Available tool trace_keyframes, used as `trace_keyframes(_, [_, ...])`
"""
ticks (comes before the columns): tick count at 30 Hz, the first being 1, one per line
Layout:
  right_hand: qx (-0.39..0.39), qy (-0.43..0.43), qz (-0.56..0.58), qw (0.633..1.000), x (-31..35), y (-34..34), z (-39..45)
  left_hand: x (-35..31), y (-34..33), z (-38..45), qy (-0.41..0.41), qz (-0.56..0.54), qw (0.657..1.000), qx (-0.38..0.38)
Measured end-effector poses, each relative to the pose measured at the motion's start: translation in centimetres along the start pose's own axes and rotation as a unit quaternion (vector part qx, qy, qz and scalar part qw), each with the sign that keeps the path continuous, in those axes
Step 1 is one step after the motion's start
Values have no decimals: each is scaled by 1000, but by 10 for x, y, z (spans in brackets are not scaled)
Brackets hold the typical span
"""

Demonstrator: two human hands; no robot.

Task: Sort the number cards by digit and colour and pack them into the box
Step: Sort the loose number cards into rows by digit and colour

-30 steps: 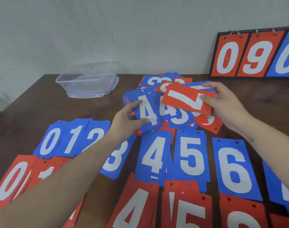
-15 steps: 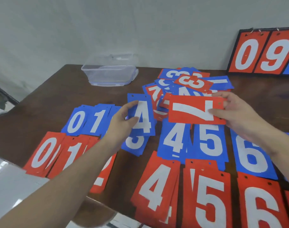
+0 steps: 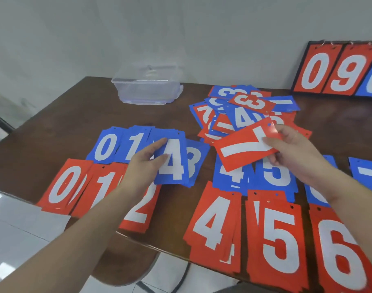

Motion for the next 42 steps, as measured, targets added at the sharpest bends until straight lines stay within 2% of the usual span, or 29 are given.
trace_keyframes(7, [-111, -17, -2, 994, -17, 65, -14, -16, -86, 9, -15, 96, 989, 112])
trace_keyframes(11, [-187, -23, -7, 982, -25, 108, -26, -19, -134, 14, 6, 81, 981, 174])
trace_keyframes(14, [-208, -17, 1, 978, -28, 129, -33, -18, -156, 19, -17, 154, 967, 203])
trace_keyframes(17, [-211, -15, 2, 977, -30, 142, -40, -19, -168, 22, -109, 338, 911, 210])
trace_keyframes(19, [-208, -10, -6, 978, -30, 148, -42, -22, -168, 25, -166, 446, 863, 169])
trace_keyframes(21, [-197, -7, -13, 980, -30, 150, -46, -32, -166, 23, -210, 503, 829, 122])
trace_keyframes(23, [-185, -7, -18, 982, -31, 153, -50, -44, -168, 17, -252, 501, 821, 109])
trace_keyframes(30, [-207, -42, -75, 975, -42, 181, -104, -61, -208, -17, -344, 393, 839, 153])
trace_keyframes(36, [-217, -78, -121, 965, -65, 212, -169, -53, -259, -58, -364, 354, 832, 224])
trace_keyframes(42, [-206, -88, -227, 948, -87, 216, -205, -45, -286, -81, -375, 348, 819, 260])
Point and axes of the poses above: each hand's wrist, its own z-axis towards the middle knuckle, its own y-axis out of the back of the hand, x = y × z, the point moved 9 cm from there along z, towards the middle knuckle, and after that the axes turned 4 degrees about -x, right-handed, at the moved point
